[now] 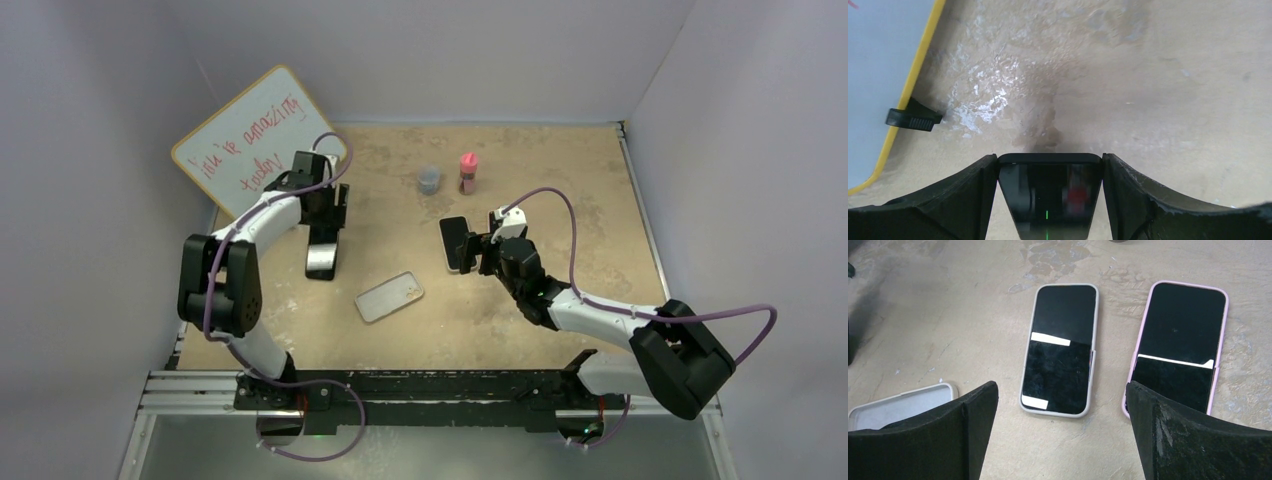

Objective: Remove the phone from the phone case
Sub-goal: Place the phone at the center of the board, then pick up the phone at the center of the board.

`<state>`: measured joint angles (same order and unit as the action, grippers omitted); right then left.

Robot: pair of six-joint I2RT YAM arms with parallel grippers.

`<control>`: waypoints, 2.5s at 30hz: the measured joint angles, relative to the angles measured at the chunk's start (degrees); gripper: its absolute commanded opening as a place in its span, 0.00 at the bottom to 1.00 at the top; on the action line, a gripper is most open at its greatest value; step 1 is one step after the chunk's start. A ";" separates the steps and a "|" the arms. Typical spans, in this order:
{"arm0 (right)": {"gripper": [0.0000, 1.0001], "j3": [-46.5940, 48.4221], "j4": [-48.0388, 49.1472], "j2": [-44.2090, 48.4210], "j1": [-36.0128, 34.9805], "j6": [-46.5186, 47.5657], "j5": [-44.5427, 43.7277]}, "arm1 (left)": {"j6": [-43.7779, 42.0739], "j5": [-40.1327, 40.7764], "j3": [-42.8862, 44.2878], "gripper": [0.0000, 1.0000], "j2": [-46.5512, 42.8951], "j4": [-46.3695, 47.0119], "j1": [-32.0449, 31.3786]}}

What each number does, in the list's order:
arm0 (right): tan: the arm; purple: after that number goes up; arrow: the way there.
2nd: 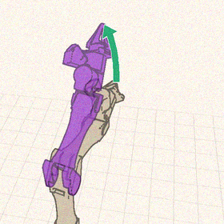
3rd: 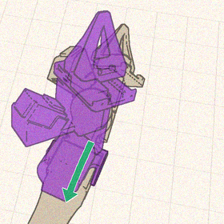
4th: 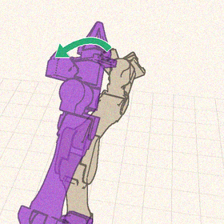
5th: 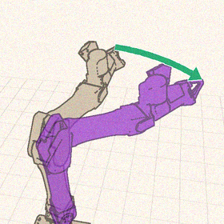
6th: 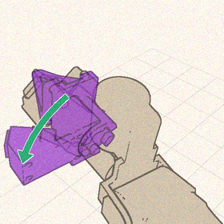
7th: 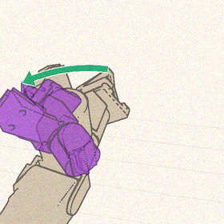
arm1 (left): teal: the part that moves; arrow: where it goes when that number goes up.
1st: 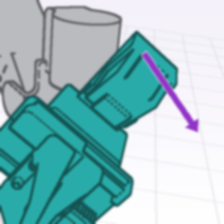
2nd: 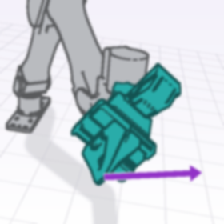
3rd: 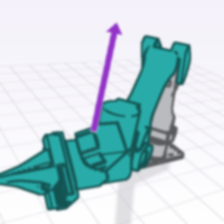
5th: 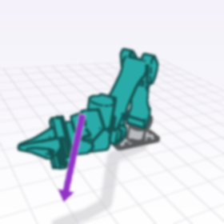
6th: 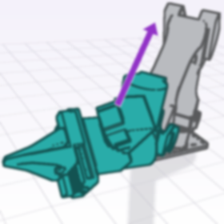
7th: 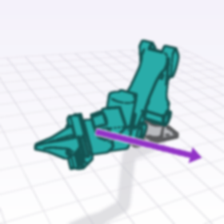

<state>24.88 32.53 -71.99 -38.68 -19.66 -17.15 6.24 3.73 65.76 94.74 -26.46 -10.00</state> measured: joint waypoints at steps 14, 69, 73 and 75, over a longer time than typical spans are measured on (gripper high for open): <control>0.99 0.00 -0.02 -0.17 0.00 0.00 0.07 | 0.22 -0.09 0.11 0.77 8.22 0.79 1.70; 0.95 2.23 -0.61 -5.64 0.00 0.68 2.29 | 3.91 -7.43 -13.79 0.50 -1.70 2.40 -26.47; 0.95 2.23 -0.98 -5.64 0.00 0.66 2.64 | 4.52 -7.34 -13.51 0.23 -0.72 4.50 -26.47; 0.95 2.23 -1.14 -5.64 0.00 0.66 2.93 | 4.98 -7.41 -13.25 0.15 -0.26 5.18 -26.43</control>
<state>27.11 31.40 -77.62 -38.68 -19.00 -14.22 11.22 -3.68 52.51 94.48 -21.28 -36.42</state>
